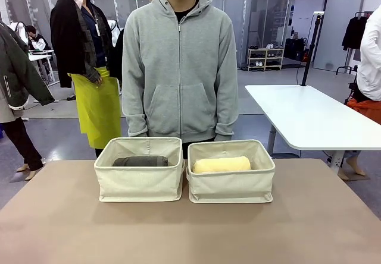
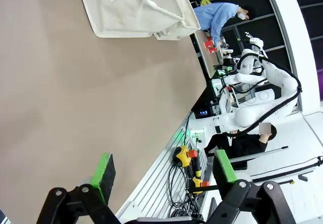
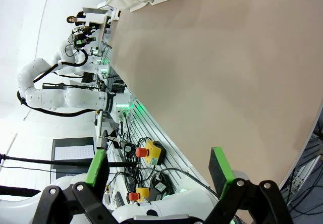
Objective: Divide the towels into two baskets.
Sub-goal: Pick up one hotel-folded towel from the bottom of the table and place it in the Fabric basket indicated by the person.
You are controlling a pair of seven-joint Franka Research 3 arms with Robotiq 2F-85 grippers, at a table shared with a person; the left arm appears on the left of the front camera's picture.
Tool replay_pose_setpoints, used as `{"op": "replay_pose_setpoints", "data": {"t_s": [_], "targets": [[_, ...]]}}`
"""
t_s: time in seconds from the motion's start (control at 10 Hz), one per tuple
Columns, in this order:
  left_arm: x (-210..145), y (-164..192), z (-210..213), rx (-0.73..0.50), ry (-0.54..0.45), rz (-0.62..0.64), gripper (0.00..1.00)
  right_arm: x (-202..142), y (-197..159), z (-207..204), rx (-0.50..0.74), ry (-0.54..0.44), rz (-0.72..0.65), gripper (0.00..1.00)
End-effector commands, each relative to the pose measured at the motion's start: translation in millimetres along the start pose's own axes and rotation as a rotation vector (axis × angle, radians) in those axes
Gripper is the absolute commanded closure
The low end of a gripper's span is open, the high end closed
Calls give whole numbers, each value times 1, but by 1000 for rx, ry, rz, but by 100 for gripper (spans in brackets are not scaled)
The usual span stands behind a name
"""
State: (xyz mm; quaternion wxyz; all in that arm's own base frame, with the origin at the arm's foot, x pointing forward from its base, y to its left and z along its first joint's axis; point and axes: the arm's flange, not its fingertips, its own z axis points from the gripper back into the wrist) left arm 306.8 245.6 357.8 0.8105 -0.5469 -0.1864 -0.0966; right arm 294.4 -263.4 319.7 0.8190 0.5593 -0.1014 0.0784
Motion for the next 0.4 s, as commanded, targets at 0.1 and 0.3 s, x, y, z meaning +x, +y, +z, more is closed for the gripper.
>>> {"op": "replay_pose_setpoints", "data": {"t_s": [0.1, 0.3], "targets": [[-3, -1, 1, -6, -4, 0, 1, -3, 3, -1, -13, 7, -6, 0], [-3, -1, 1, -6, -4, 0, 1, -3, 3, -1, -13, 7, -6, 0]]}}
